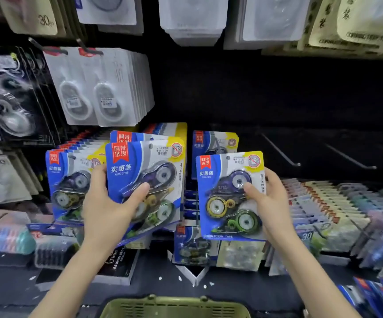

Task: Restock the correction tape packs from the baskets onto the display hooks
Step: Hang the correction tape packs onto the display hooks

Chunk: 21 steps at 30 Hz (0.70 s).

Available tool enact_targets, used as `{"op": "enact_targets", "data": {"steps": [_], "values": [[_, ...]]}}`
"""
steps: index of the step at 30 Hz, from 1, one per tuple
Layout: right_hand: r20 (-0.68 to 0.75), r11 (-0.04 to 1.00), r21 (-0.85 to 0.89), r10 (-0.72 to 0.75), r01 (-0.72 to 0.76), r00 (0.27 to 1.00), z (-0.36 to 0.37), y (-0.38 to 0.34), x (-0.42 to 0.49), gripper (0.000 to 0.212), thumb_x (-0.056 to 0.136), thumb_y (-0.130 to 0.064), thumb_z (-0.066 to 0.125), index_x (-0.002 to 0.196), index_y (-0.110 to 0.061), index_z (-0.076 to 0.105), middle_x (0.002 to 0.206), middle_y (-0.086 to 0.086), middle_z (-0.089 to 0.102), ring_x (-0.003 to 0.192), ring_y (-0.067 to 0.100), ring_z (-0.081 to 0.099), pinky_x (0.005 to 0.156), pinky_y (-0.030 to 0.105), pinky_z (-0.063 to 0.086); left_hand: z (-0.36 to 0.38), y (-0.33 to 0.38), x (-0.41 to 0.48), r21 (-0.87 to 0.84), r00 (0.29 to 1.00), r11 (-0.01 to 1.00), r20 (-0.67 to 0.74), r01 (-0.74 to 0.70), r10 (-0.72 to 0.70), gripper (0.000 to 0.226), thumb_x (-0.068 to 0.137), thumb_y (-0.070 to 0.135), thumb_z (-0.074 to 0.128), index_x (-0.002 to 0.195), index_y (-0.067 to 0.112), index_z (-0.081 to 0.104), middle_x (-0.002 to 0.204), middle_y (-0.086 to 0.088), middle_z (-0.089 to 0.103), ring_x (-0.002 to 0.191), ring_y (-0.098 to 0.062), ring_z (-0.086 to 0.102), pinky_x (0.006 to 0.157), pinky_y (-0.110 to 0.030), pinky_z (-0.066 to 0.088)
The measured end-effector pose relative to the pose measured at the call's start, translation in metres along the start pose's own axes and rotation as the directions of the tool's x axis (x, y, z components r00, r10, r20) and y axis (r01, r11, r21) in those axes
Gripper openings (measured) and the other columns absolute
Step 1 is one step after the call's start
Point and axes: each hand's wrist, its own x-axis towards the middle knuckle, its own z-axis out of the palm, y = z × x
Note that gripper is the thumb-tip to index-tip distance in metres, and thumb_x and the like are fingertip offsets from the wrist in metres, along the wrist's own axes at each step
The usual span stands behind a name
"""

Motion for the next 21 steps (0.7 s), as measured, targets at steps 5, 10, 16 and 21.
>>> {"op": "enact_targets", "data": {"steps": [5,10,16,21], "values": [[0.028,0.998,-0.068,0.003,-0.001,1.0,-0.006,0.001,-0.002,0.037,0.091,-0.004,0.064,0.123,-0.022,0.061,0.115,-0.004,0.07,0.106,0.013,0.066,0.094,0.044,0.053,0.001,-0.001,0.007,-0.016,1.0,1.0,-0.001,0.012,-0.012,0.048,0.063,0.047,0.078,0.1,0.039,0.049,0.092,0.032,0.064,0.086,0.004,0.062,0.077,-0.024,0.047],[0.043,0.998,-0.063,0.023,-0.02,0.999,-0.009,-0.002,0.001,0.04,0.09,-0.008,0.067,0.121,-0.03,0.057,0.11,-0.009,0.071,0.098,0.004,0.068,0.079,0.024,0.055,0.003,-0.002,0.011,-0.061,0.999,0.998,0.002,0.034,-0.033,0.042,0.065,0.037,0.076,0.099,0.039,0.05,0.092,0.027,0.066,0.086,0.002,0.064,0.077,-0.02,0.051],[0.024,0.984,-0.176,-0.024,0.028,0.999,-0.003,0.008,0.01,0.053,0.09,-0.014,0.068,0.137,-0.031,0.05,0.116,-0.011,0.069,0.107,0.006,0.065,0.092,0.039,0.054,0.006,-0.008,0.013,-0.082,0.999,0.995,0.0,0.048,-0.049,0.04,0.066,0.034,0.074,0.096,0.038,0.049,0.093,0.022,0.066,0.084,0.002,0.064,0.077,-0.025,0.047],[-0.055,0.944,-0.329,-0.024,0.005,0.998,0.012,0.04,0.044,0.059,0.094,-0.031,0.064,0.147,-0.037,0.04,0.134,-0.009,0.061,0.121,0.015,0.059,0.098,0.042,0.05,0.008,-0.011,0.015,-0.093,0.998,0.994,-0.012,0.059,-0.06,0.041,0.065,0.034,0.076,0.097,0.037,0.05,0.093,0.02,0.067,0.086,-0.001,0.065,0.079,-0.028,0.05]]}}
